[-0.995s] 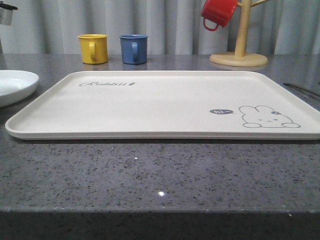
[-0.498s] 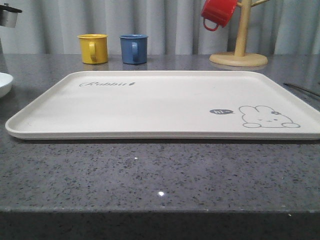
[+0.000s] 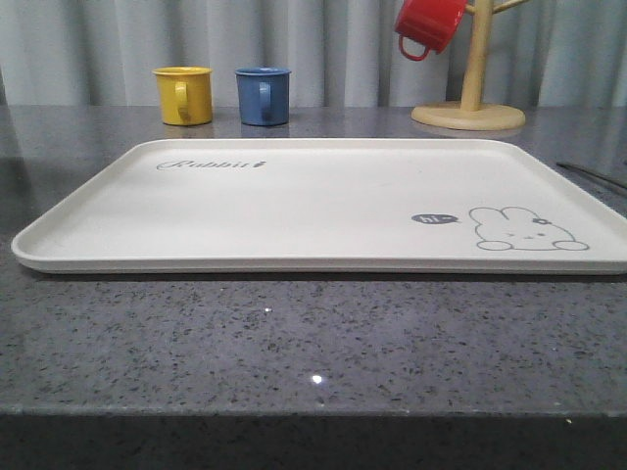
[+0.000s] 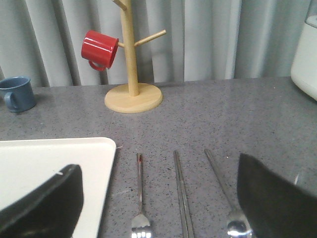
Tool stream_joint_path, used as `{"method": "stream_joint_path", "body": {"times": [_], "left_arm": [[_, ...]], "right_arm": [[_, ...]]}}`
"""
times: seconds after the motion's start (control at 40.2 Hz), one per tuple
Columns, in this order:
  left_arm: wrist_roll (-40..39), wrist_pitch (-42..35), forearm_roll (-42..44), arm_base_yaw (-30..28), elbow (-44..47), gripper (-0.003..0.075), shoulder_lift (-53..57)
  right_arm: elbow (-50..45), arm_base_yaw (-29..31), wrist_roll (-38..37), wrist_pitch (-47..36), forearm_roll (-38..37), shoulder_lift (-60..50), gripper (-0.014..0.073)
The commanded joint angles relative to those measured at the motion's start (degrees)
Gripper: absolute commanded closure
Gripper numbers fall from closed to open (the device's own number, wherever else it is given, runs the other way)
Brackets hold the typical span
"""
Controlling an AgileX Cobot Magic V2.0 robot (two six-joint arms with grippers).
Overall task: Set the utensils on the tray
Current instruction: 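Grasp the rim of the white plate with the left gripper, then lower the white plate onto the tray and open the left gripper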
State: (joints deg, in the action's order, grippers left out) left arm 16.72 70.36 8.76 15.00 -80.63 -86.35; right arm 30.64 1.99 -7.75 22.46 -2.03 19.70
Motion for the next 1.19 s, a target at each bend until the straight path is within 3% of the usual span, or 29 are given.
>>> {"method": "stream_joint_path", "body": {"times": [0.0, 0.323, 0.522, 1.169], "left_arm": [[-1.1, 0.6, 0.6, 3.7, -5.4, 0.0739, 2.5], [-5.7, -0.7, 1.3, 20.8, -12.3, 0.0739, 0.4], [-5.7, 1.3, 0.8, 27.4, -17.2, 0.0738, -6.3], [-5.7, 2.4, -8.8, 29.4, -18.7, 0.0738, -18.0]], "right_arm": [[2.2, 0.4, 0.5, -4.7, -0.6, 0.9, -0.0059], [2.2, 0.4, 0.5, -4.7, -0.6, 0.9, -0.0059], [2.2, 0.4, 0.5, -4.7, -0.6, 0.9, -0.0059], [2.2, 0.4, 0.5, -4.7, -0.6, 0.9, -0.0059]]}}
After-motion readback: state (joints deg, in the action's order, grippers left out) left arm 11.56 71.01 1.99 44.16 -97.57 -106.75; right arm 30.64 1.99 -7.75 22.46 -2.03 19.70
